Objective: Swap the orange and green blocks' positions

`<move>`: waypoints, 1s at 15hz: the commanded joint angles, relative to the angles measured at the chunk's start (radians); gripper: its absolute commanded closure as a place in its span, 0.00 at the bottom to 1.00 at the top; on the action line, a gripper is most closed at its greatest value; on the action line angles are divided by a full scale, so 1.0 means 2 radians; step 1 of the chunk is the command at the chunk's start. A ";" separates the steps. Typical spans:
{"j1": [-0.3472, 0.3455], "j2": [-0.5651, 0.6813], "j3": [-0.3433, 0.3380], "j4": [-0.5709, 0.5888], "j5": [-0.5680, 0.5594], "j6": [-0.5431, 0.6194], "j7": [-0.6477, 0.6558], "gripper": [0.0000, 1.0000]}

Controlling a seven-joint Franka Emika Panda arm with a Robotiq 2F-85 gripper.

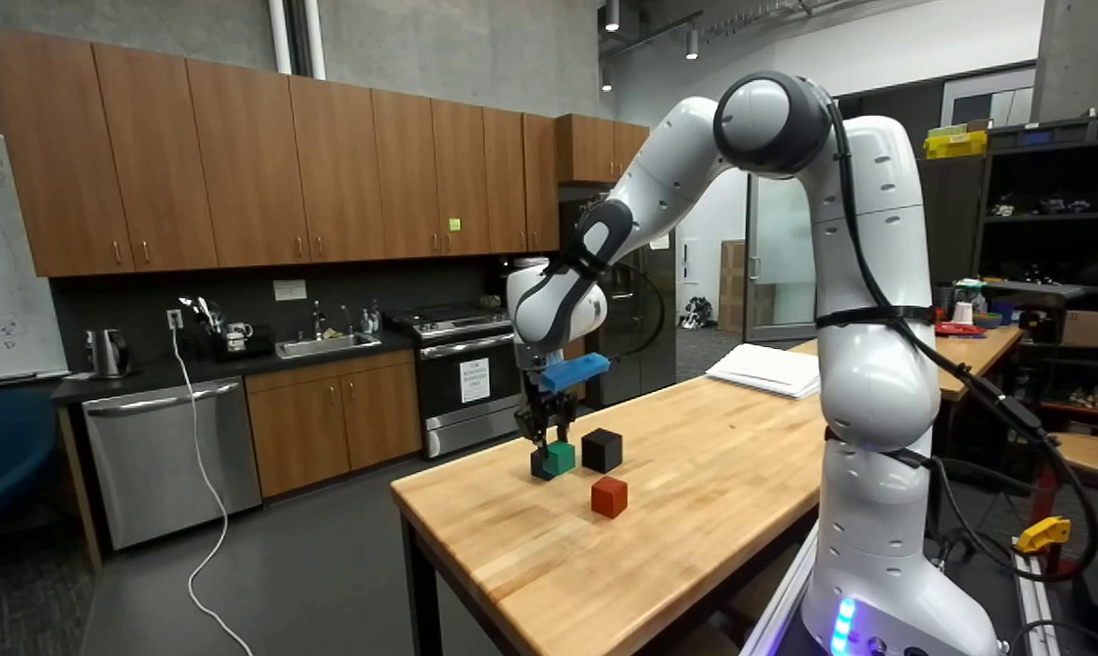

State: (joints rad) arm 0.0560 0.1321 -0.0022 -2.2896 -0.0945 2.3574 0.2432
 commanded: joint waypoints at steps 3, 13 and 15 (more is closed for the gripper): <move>-0.013 -0.102 0.001 -0.084 0.011 0.002 -0.029 0.76; -0.026 -0.136 -0.002 -0.153 0.005 0.049 -0.053 0.76; -0.032 -0.130 -0.004 -0.156 0.000 0.057 -0.060 0.76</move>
State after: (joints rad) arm 0.0113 -0.1109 -0.0039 -2.5728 -0.0938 2.4428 0.1626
